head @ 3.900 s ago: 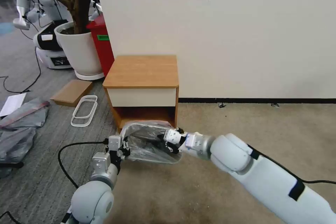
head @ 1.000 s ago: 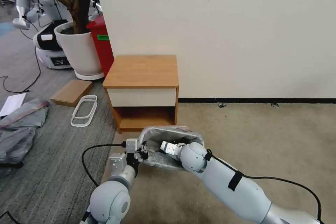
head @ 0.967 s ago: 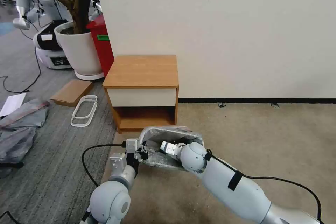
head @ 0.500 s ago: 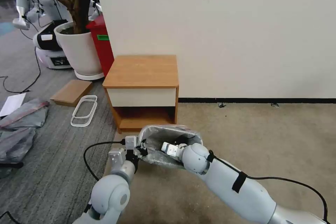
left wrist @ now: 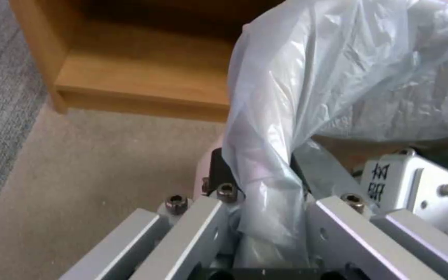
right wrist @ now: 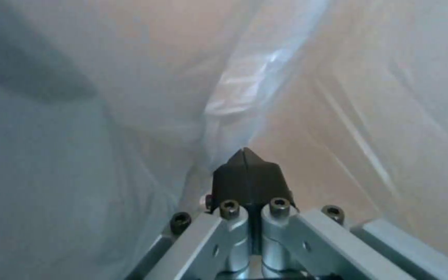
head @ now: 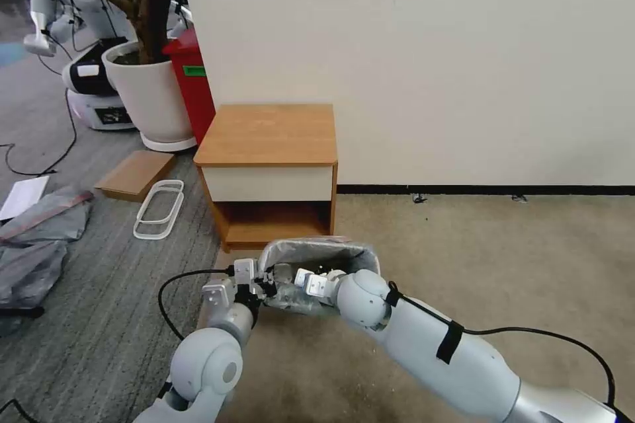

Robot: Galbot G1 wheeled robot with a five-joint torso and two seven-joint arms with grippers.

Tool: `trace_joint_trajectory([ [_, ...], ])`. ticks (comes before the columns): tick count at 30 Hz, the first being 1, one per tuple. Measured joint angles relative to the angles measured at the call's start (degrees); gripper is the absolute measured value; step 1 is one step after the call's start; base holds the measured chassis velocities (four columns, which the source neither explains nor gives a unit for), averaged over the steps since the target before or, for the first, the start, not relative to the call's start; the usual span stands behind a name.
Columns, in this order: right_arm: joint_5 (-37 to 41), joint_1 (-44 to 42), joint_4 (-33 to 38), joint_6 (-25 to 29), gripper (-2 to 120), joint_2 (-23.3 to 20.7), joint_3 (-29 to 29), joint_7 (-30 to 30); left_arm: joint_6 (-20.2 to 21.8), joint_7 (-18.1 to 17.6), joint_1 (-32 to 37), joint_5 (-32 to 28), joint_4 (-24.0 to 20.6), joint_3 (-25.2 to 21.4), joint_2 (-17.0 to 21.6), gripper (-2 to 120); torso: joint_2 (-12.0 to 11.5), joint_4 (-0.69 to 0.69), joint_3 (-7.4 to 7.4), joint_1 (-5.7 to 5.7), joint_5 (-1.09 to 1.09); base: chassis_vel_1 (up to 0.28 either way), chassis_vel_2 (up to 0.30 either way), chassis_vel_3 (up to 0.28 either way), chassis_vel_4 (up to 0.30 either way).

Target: Pick up the garbage bag from the table and place it over the trash can.

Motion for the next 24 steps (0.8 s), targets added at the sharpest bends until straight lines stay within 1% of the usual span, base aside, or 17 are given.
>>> trace_joint_trajectory([
  [5, 0.57, 1.34, -0.62, 0.0, 0, -0.98, -0.48, -0.11, 0.09, 1.07, -0.09, 0.44, 0.51, 0.03, 0.72, 1, 0.0, 0.0, 0.0, 0.0, 0.0, 0.0, 0.0, 0.0, 0.0],
  [15, 2.07, 2.79, 0.41, -0.03, 0, -2.46, -1.94, -0.26, 0.0, 1.23, -1.22, 0.38, 1.95, -0.58, 1.43, 1, 0.0, 0.0, 0.0, 0.0, 0.01, 0.0, 0.0, 0.0, 0.0],
  [21, 3.0, 3.22, 3.33, -0.06, 0, -3.99, -2.18, -0.35, -0.19, 1.17, -1.71, -0.05, 3.23, -1.31, 1.55, 1, 0.0, 0.0, 0.0, 0.0, 0.01, 0.0, 0.0, 0.0, 0.0],
  [23, 4.16, 3.42, 6.41, -0.08, 0, -5.76, -2.07, -0.36, -0.27, 1.09, -1.87, -0.73, 4.02, -1.73, 1.4, 1, 0.0, 0.0, 0.0, 0.0, 0.01, 0.0, 0.0, 0.0, 0.0],
  [24, 4.16, 3.42, 6.41, -0.08, 0, -5.76, -2.07, -0.36, -0.27, 1.09, -1.87, -0.73, 4.02, -1.73, 1.4, 1, 0.0, 0.0, 0.0, 0.0, 0.01, 0.0, 0.0, 0.0, 0.0],
])
